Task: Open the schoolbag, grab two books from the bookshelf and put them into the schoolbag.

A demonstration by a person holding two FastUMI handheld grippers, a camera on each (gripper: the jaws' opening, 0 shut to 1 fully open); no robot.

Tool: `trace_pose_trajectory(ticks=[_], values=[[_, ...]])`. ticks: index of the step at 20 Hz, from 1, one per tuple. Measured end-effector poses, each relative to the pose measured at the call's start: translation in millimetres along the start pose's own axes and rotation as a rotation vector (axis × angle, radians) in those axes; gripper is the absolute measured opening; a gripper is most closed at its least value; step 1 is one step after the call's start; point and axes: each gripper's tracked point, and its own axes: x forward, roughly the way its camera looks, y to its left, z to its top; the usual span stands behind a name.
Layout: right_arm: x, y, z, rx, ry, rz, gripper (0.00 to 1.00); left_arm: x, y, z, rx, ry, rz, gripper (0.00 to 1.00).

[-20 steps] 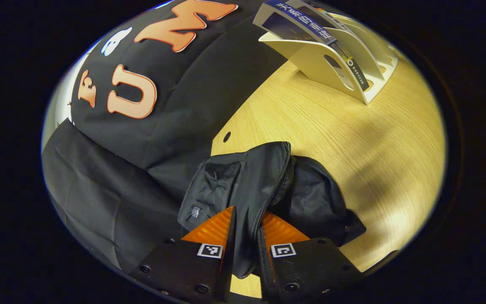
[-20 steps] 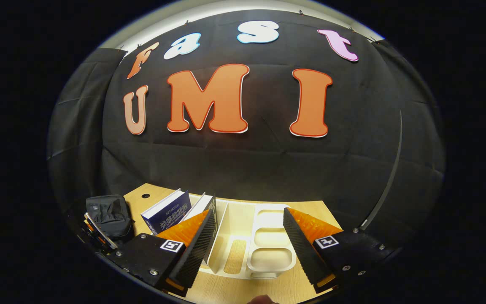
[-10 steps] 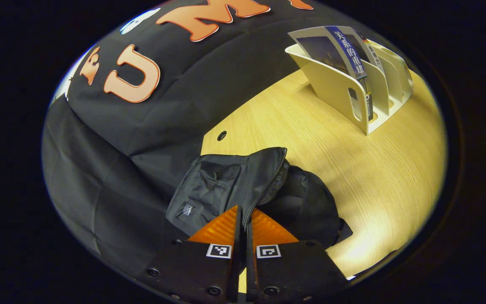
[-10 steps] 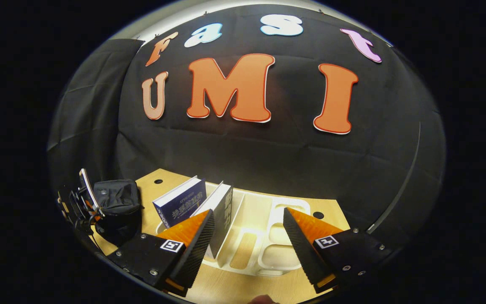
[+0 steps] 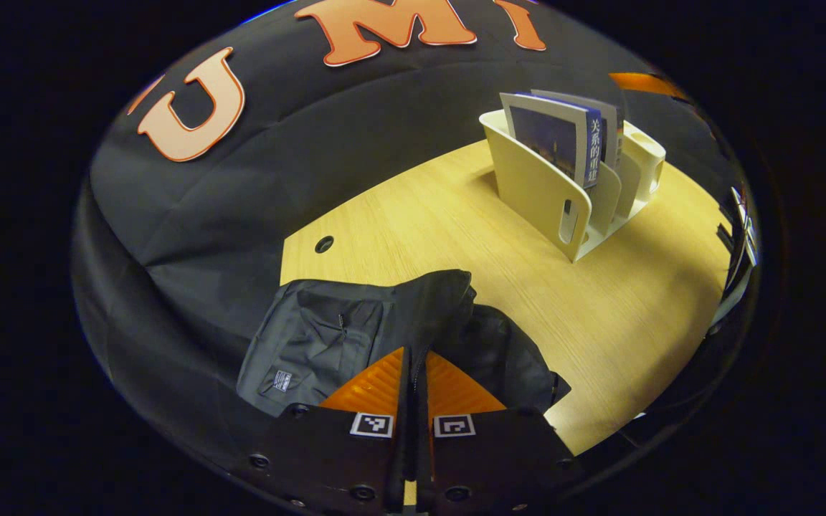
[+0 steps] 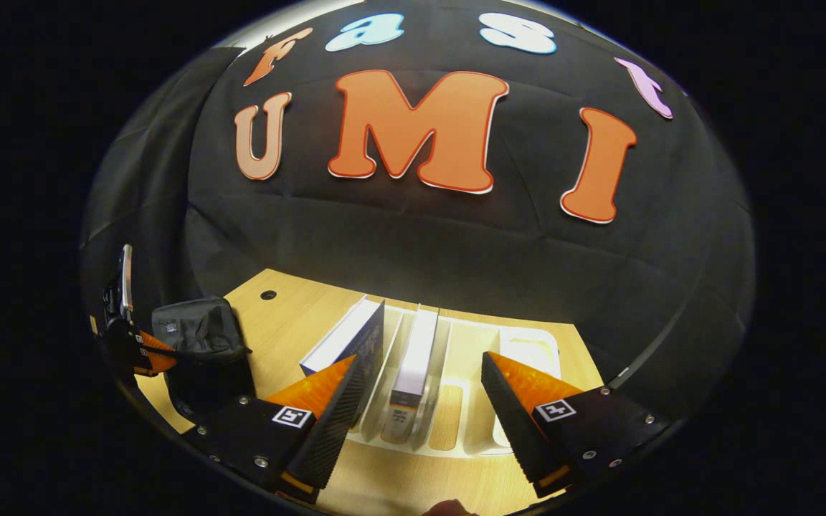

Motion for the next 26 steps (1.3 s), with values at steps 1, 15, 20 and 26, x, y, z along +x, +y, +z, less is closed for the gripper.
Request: trace_pose_trajectory(ticks=[1, 15, 20, 26], values=[[2.0, 7.0, 4.6, -0.011, 0.013, -0.007, 0.97, -3.3, 4.3, 3.5, 0.002, -0.012, -0.030, 0.07], [60.2, 77.3, 10.2, -0.069, 0.404, 0.050, 0.98, -19.5, 55.8, 24.5, 0.033, -0.075, -0.255, 0.07], [81.7, 98.5, -15.0, 0.075, 0.610, 0.073, 0.99, -22.8, 64.0, 24.2, 0.066, -0.084, -0.314, 0.07], [105.8, 97.1, -37.1, 0.171, 0.796, 0.042, 0.94, -19.2, 68.6, 21.7, 0.070, -0.082, -0.328, 0.07]])
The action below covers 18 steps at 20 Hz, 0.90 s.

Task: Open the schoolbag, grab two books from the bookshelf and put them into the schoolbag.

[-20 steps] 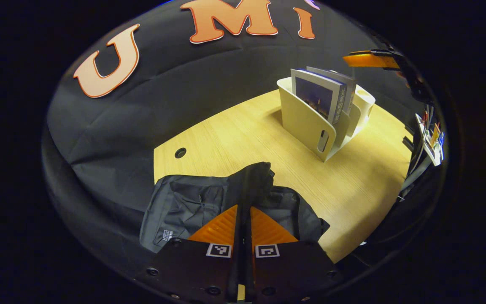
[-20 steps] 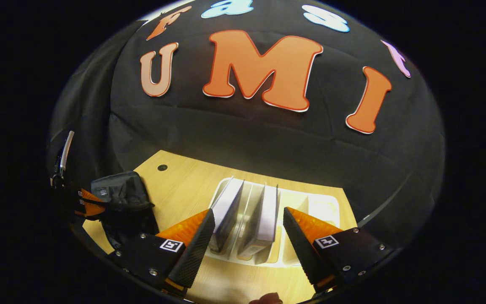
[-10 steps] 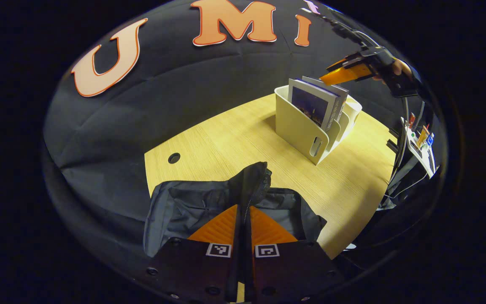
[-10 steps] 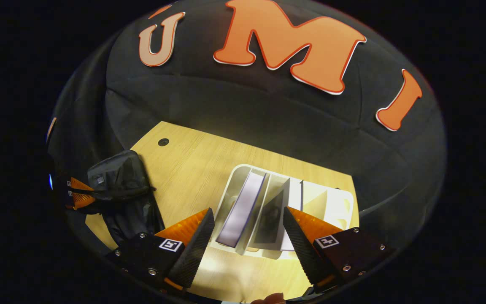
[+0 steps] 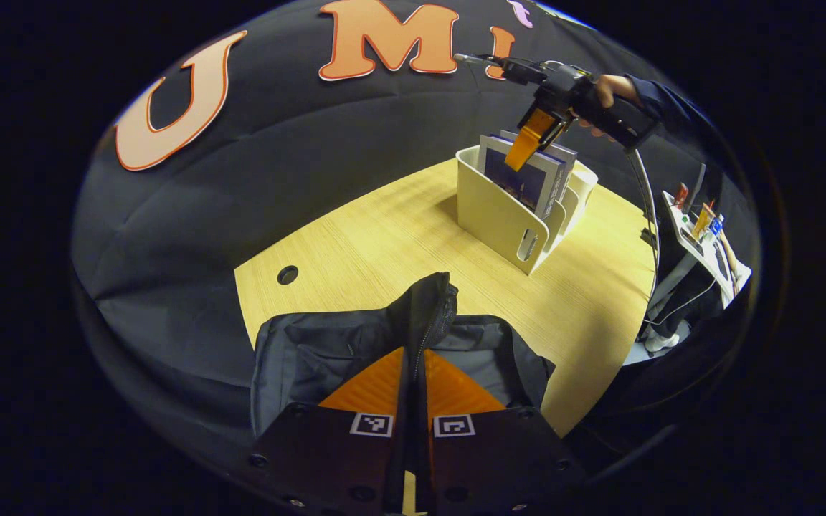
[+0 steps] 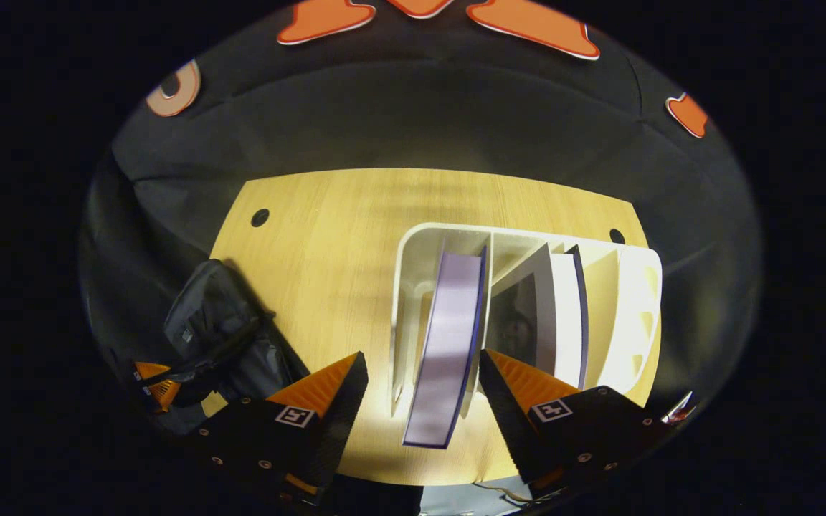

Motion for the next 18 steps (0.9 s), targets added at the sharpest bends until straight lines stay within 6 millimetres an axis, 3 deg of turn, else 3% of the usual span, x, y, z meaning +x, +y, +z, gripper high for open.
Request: trace_pose_trajectory(ticks=[4, 6, 9, 13, 18], values=[[14.6, -5.8, -2.0, 0.020, 0.056, -0.020, 0.80, 3.9, -1.5, -2.7, -0.019, 0.016, -0.003, 0.07], [20.7, -8.5, -5.4, 0.020, 0.079, -0.041, 0.57, 3.9, -2.4, -4.8, -0.028, 0.026, -0.006, 0.07], [19.3, -8.4, -11.8, 0.044, 0.103, -0.051, 0.42, 5.7, -2.4, -5.1, -0.037, 0.038, -0.007, 0.07], [2.0, -12.1, -28.3, 0.076, 0.090, -0.045, 0.37, 7.3, -5.1, -5.3, -0.036, 0.047, -0.006, 0.07], [-27.0, -17.6, -64.5, 0.093, 0.066, -0.012, 0.35, 8.9, -11.0, -5.3, -0.035, 0.052, -0.004, 0.07]])
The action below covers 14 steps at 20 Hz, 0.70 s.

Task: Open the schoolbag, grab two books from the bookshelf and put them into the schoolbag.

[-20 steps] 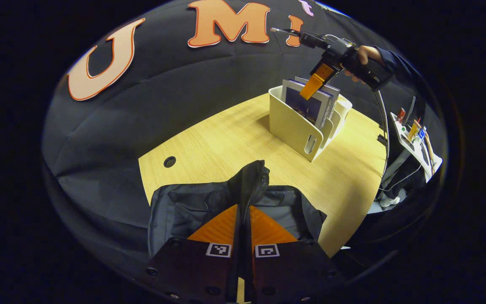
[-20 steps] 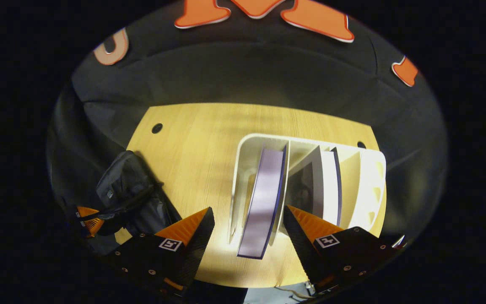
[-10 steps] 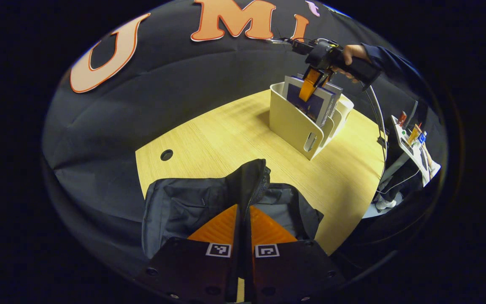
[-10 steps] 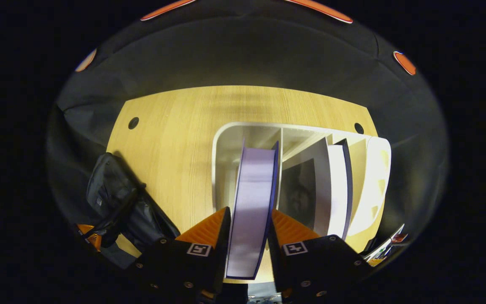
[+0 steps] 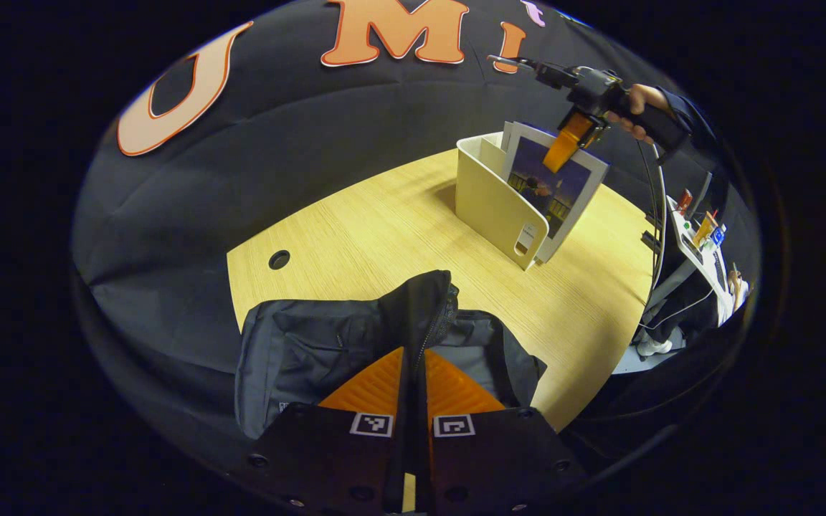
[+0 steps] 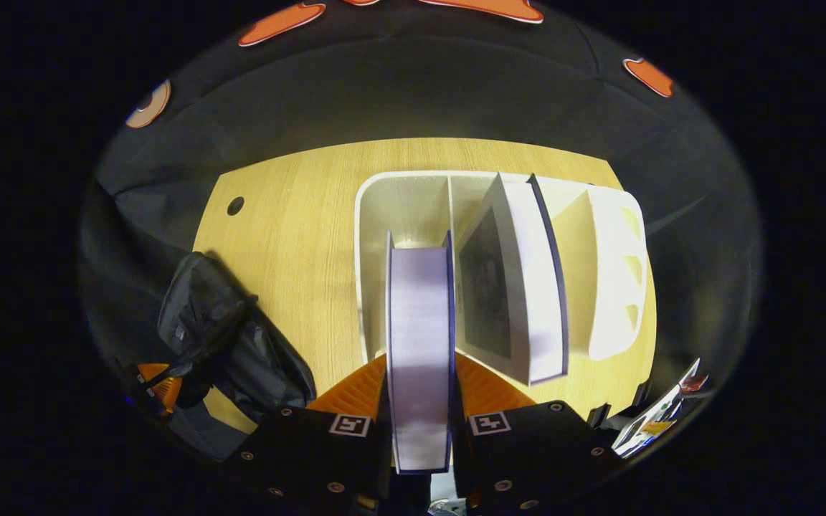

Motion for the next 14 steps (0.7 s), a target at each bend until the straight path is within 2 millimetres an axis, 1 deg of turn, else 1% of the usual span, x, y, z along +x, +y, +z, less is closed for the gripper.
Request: trace_pose_trajectory(ticks=[2, 4, 5, 8, 14], values=[[-13.3, -0.1, -15.8, 0.001, -0.011, 0.025, 0.35, 0.3, -2.7, -2.4, -0.003, 0.006, 0.000, 0.07], [-25.6, 0.1, -36.7, 0.008, -0.018, 0.048, 0.35, 0.1, -5.5, -2.3, -0.006, 0.009, -0.002, 0.07], [-31.2, 2.4, -43.7, 0.010, -0.033, 0.063, 0.35, 2.1, -8.0, -4.1, -0.007, 0.012, -0.003, 0.07], [-46.5, 10.1, -67.9, 0.021, -0.063, 0.111, 0.35, 0.2, -11.4, -3.6, -0.008, 0.020, -0.002, 0.07], [-68.1, 11.3, -108.7, 0.079, -0.113, 0.164, 0.35, -2.4, -14.5, -7.5, -0.011, 0.031, 0.006, 0.07]])
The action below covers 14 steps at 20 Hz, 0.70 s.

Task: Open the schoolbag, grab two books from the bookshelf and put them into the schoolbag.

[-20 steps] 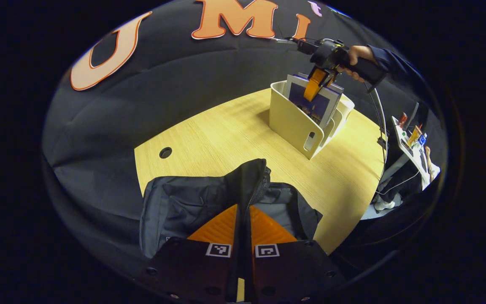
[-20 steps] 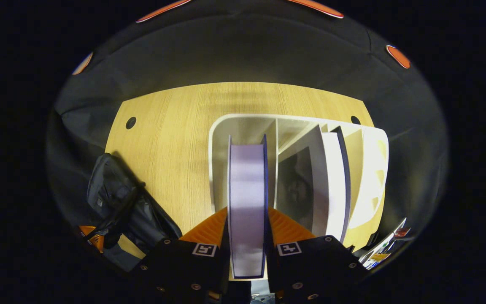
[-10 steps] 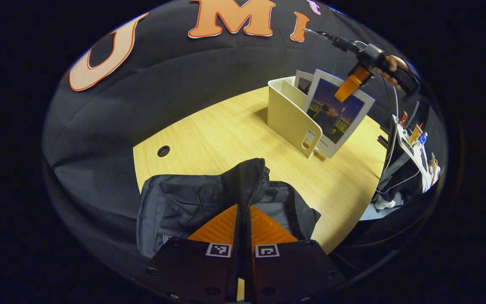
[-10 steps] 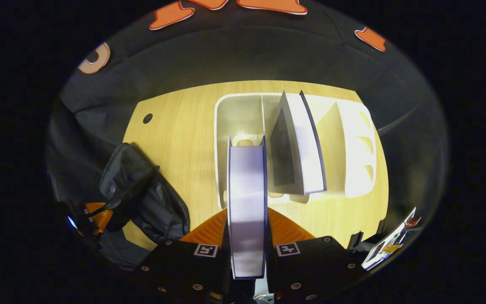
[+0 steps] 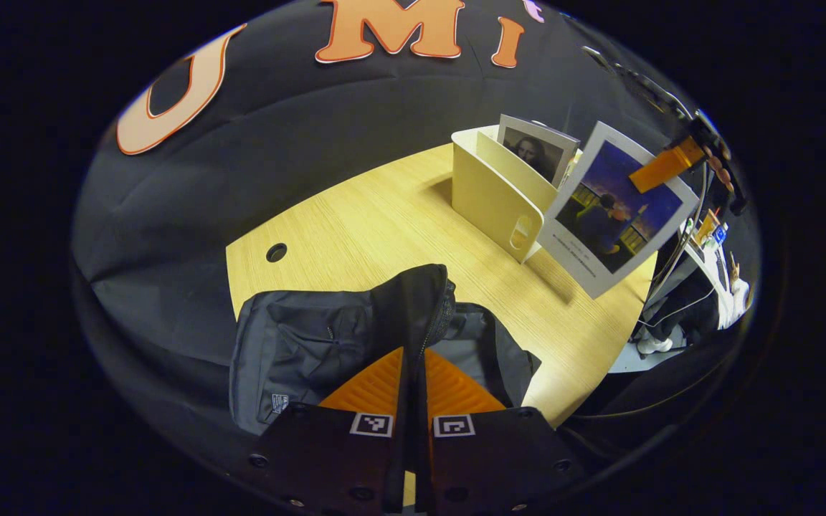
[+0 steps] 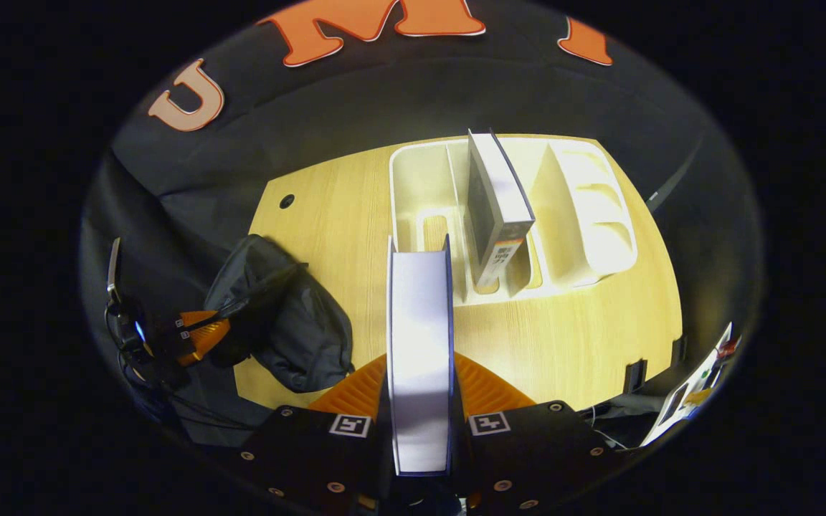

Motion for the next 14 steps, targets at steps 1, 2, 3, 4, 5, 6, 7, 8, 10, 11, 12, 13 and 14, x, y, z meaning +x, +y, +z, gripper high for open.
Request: trace_pose_trajectory(ticks=[1, 2, 3, 4, 5, 6, 7, 8, 10, 11, 12, 13, 14], values=[[-3.0, -1.3, -4.6, 0.017, -0.013, 0.008, 0.35, 0.4, -0.9, -0.7, -0.003, 0.001, -0.001, 0.07], [-6.7, 1.7, -9.6, 0.043, -0.022, 0.033, 0.35, -1.0, -0.8, -1.0, -0.006, 0.003, 0.000, 0.06], [-9.3, 9.9, -13.7, 0.076, -0.028, 0.077, 0.34, -1.4, -0.9, -1.1, -0.009, 0.005, 0.001, 0.07], [-12.9, 21.8, -17.4, 0.108, -0.030, 0.126, 0.34, -1.4, -1.8, -1.8, -0.009, 0.009, -0.001, 0.07], [-14.2, 31.3, -19.5, 0.132, -0.038, 0.174, 0.34, -1.5, -3.8, -1.6, -0.006, 0.010, -0.004, 0.07], [-14.6, 38.2, -21.8, 0.158, -0.041, 0.214, 0.34, -1.6, -4.2, -0.9, -0.003, 0.011, -0.004, 0.07], [-12.3, 44.2, -23.4, 0.177, -0.044, 0.249, 0.41, -2.0, -5.7, -0.6, 0.001, 0.013, -0.003, 0.07], [-9.8, 47.6, -25.2, 0.197, -0.048, 0.271, 0.33, -2.4, -4.2, 1.5, 0.003, 0.010, 0.001, 0.07], [-6.1, 56.7, -27.4, 0.225, -0.057, 0.310, 0.34, -4.9, -4.2, 5.2, -0.009, 0.003, -0.002, 0.07], [-1.5, 62.0, -27.0, 0.241, -0.065, 0.331, 0.34, -5.6, -4.3, 6.5, -0.019, 0.001, -0.005, 0.07], [4.9, 66.3, -25.0, 0.270, -0.075, 0.349, 0.33, -7.0, -3.2, 8.6, -0.023, -0.004, -0.003, 0.07], [11.0, 71.5, -24.5, 0.295, -0.082, 0.372, 0.33, -7.5, -2.4, 11.3, -0.029, -0.006, 0.001, 0.07], [15.6, 79.3, -24.4, 0.318, -0.086, 0.400, 0.33, -9.9, -1.3, 12.8, -0.033, -0.011, 0.005, 0.07]])
